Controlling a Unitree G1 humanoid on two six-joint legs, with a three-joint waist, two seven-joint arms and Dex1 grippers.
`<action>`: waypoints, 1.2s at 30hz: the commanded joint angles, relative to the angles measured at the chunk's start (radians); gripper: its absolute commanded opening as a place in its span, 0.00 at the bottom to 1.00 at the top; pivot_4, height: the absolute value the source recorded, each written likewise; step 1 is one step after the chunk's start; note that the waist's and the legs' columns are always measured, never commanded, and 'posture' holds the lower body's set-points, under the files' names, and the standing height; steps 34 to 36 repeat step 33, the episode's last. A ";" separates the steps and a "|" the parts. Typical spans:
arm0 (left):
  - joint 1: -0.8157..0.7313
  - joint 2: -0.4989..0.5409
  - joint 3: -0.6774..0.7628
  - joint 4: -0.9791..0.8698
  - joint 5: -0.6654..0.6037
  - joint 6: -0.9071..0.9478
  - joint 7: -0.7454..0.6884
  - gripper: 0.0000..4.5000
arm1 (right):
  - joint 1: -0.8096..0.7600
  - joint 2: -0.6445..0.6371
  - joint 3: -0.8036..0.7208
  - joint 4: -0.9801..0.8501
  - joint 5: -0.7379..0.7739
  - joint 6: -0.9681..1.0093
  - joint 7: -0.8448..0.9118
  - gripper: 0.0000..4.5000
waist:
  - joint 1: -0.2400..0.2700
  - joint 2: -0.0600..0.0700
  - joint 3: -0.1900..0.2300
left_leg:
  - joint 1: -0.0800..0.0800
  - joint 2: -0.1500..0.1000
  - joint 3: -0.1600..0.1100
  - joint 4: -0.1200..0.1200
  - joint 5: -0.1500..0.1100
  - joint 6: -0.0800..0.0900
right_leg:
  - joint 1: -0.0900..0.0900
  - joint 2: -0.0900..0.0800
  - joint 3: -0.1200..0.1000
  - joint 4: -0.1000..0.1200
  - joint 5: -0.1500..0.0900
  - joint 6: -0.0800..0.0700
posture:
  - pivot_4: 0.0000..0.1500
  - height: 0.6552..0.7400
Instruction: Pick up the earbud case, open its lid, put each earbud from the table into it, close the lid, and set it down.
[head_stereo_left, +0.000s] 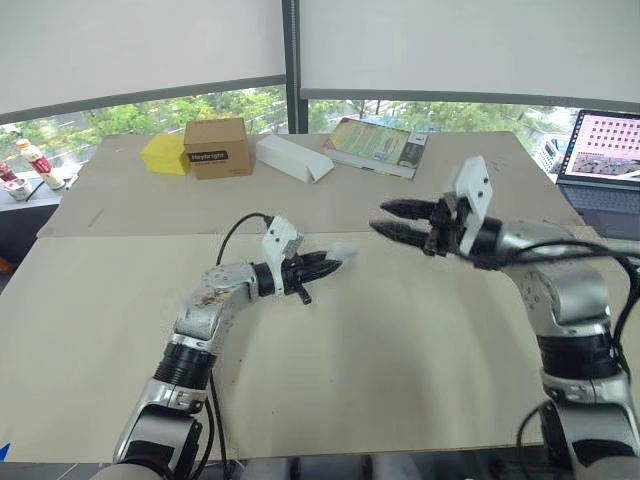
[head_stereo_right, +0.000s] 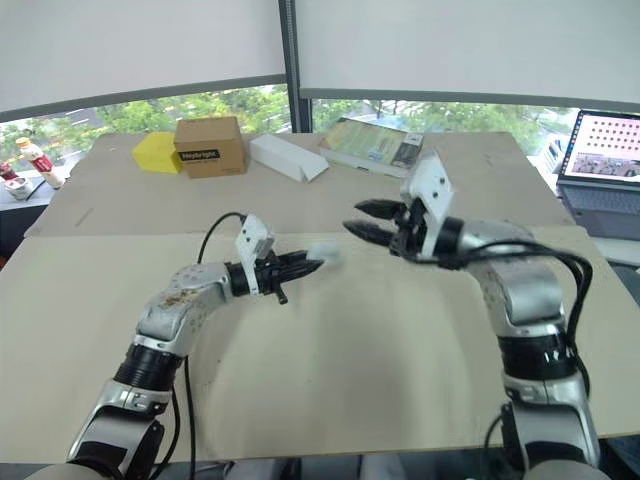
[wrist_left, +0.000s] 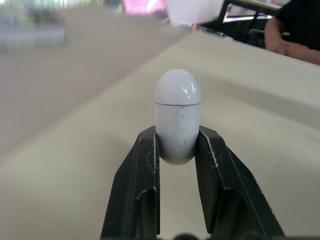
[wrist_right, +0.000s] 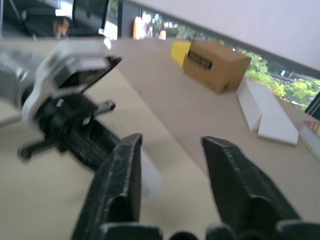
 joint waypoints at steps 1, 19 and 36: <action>-0.035 -0.038 0.057 0.005 -0.082 0.204 0.075 0.11 | 0.073 -0.004 0.010 -0.078 -0.036 -0.084 -0.012 0.81 | -0.003 0.000 0.000 | 0.000 0.000 0.000 0.000 0.000 0.000 | 0.000 0.000 0.000 0.000 0.000 0.000 | 1.00 1.00; 0.183 0.067 0.208 -0.149 -0.141 0.431 0.237 1.00 | 0.099 0.067 0.006 -0.061 -0.079 -0.107 -0.137 1.00 | -0.020 0.000 0.000 | 0.009 0.002 0.002 -0.008 0.002 -0.004 | 0.002 0.001 0.003 0.001 -0.001 -0.003 | 1.00 1.00; 0.191 0.324 0.160 -0.082 0.160 -0.378 0.056 1.00 | 0.114 0.045 -0.048 -0.004 -0.059 -0.109 -0.159 1.00 | 0.017 0.000 0.000 | 0.010 0.002 0.003 -0.010 0.002 -0.004 | 0.001 -0.002 0.001 -0.001 -0.004 -0.007 | 1.00 1.00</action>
